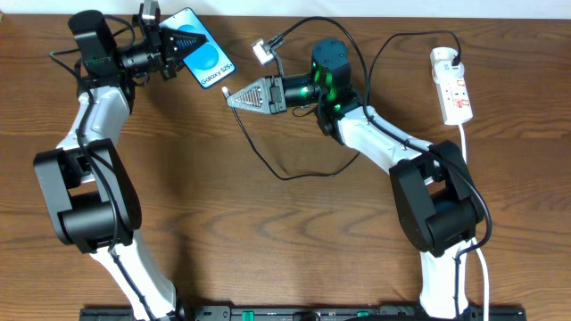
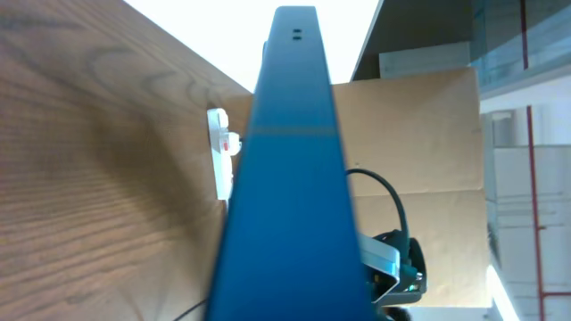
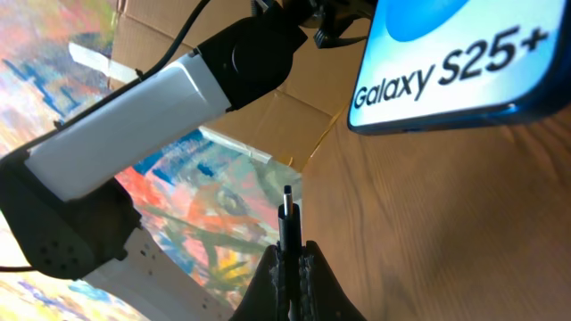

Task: Plug charger to phone and switch on socket
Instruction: 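Tilt the phone upright with the left gripper, facing its bottom port right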

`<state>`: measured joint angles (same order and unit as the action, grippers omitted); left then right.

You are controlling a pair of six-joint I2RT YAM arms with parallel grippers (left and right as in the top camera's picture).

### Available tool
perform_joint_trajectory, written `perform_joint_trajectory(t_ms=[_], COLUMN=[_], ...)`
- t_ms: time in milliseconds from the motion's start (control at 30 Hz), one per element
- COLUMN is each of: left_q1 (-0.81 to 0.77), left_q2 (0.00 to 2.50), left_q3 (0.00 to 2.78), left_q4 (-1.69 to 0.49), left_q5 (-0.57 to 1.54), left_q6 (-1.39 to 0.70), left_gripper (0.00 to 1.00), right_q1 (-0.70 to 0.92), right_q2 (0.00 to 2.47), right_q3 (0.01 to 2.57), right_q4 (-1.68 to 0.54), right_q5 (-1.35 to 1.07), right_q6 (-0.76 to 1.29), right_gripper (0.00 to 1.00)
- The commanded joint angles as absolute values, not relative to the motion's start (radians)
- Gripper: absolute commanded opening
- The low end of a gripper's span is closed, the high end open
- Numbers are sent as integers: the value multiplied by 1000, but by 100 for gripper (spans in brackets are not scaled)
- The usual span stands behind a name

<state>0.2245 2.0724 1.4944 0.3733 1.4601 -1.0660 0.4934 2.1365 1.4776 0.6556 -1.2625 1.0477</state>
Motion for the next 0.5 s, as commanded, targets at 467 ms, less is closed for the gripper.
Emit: perform_joint_trajectory(t_ms=[467], left_q1=[228], left_q2=[2039], left_q3=[1526], left_q4=[462], left_q5=[1466], left_q6=[-1203], left_gripper=[7], right_q1=[492], right_q2=[2140], right_q3=[1480], right_q4=[643], right_q5=[-1213], right_q6=[1234], right_gripper=[1])
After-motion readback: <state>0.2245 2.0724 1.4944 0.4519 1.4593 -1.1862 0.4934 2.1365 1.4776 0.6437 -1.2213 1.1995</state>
